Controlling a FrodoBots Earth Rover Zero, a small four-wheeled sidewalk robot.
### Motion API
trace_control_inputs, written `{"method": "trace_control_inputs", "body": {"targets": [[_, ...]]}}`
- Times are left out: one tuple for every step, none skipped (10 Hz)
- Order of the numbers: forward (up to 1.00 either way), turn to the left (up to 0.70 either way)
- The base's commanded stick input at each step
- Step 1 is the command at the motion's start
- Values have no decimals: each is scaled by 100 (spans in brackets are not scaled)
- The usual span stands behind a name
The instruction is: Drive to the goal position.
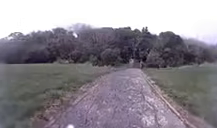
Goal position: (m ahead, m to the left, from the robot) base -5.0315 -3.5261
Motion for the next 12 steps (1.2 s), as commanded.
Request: {"method": "trace_control_inputs", "body": {"targets": [[0,-85],[0,-85],[0,-85],[0,-85],[0,-85],[0,-85],[0,-85],[0,-85],[0,-85],[0,-85],[0,-85],[0,-85]]}}
